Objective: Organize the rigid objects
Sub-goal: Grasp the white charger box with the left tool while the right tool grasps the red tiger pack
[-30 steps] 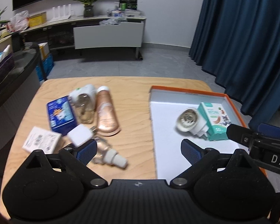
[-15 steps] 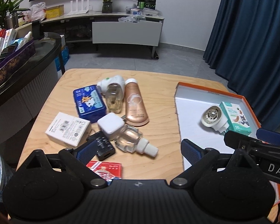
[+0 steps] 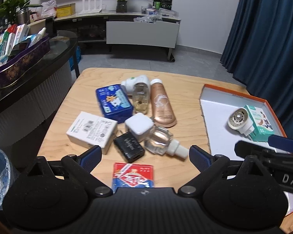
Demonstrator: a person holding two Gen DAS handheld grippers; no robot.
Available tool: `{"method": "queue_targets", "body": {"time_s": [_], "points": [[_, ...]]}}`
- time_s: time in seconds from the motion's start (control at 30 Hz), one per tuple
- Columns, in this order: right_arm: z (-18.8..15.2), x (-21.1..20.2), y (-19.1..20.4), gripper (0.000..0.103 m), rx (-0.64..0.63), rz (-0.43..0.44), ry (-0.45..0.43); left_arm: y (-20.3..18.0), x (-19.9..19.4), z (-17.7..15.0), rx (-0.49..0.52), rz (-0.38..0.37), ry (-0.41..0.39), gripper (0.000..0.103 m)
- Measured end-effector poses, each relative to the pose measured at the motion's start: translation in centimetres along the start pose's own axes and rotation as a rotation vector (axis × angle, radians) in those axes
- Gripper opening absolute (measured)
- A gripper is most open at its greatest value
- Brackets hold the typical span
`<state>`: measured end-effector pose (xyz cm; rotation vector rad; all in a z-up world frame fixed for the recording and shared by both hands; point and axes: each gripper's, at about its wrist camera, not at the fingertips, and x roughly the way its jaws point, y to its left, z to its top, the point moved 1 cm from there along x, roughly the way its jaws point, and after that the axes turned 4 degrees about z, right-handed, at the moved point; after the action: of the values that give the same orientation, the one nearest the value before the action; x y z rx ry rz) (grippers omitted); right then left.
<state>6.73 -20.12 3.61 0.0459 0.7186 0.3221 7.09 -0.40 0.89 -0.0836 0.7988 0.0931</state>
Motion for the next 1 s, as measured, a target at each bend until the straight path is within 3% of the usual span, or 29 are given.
{"method": "queue_targets", "body": {"time_s": [0.27, 0.53, 0.73, 0.77, 0.9, 1.0], "points": [[-1.6, 1.3, 2.5, 0.093, -0.042, 0.101, 0.078, 5.3, 0.6, 0.2, -0.081, 0.095, 0.011, 0.099], [-4.1, 4.5, 8.5, 0.095, -0.050, 0.243, 0.218, 9.2, 1.9, 0.1, -0.123, 0.152, 0.026, 0.099], [-5.0, 7.8, 12.1, 0.097, -0.024, 0.225, 0.283, 9.1, 3.9, 0.4, -0.036, 0.103, 0.024, 0.099], [-5.1, 8.1, 12.5, 0.101, -0.029, 0.210, 0.269, 9.0, 4.3, 0.5, -0.024, 0.095, 0.026, 0.099], [-5.3, 8.9, 13.8, 0.101, -0.116, 0.118, 0.232, 8.6, 6.1, 0.7, 0.032, 0.066, 0.031, 0.101], [-5.3, 8.8, 13.1, 0.079, -0.148, 0.091, 0.199, 8.2, 7.4, 0.8, 0.073, 0.043, 0.040, 0.102]]}}
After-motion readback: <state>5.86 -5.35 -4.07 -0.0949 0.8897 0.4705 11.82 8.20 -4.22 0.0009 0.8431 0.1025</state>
